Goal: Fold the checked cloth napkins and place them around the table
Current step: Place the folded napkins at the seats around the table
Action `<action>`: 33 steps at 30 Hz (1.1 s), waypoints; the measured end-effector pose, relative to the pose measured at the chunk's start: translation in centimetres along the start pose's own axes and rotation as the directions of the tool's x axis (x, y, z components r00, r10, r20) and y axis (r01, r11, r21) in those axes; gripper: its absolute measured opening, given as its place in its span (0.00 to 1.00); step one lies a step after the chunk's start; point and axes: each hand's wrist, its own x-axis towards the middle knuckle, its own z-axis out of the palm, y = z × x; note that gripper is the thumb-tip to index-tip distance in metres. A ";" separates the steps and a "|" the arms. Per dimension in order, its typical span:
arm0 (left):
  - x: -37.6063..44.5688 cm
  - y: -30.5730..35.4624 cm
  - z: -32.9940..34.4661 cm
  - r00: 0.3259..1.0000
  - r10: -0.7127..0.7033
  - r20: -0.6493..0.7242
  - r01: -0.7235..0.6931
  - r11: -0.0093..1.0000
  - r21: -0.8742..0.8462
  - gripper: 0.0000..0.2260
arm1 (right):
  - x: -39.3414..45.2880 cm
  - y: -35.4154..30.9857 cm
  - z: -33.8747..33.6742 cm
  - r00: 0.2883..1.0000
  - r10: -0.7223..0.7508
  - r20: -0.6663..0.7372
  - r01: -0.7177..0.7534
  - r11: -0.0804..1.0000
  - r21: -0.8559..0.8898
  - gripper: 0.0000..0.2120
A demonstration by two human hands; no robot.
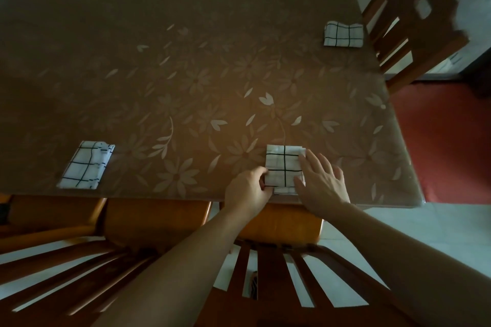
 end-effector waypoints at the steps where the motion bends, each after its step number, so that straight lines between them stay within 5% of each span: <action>1: -0.1 0.0 0.0 1.000 -0.004 0.005 0.004 1.000 0.003 0.16 | -0.5 0.2 0.0 1.000 -0.007 -0.026 0.007 1.000 -0.010 0.29; 17: -0.1 2.2 -2.2 0.998 0.055 -0.011 -0.053 0.985 0.161 0.17 | -3.2 2.3 -4.7 0.999 0.021 -0.041 -0.021 1.000 0.014 0.21; 25: -1.7 10.2 -6.2 0.985 0.175 0.009 -0.155 0.852 0.500 0.20 | -7.0 8.6 -14.1 0.989 0.038 -0.145 -0.052 0.995 -0.091 0.22; 33: -8.7 20.7 -3.7 0.974 0.198 -0.108 -0.104 0.818 0.565 0.21 | -17.1 19.3 -20.0 0.962 0.086 -0.260 -0.103 0.993 -0.051 0.20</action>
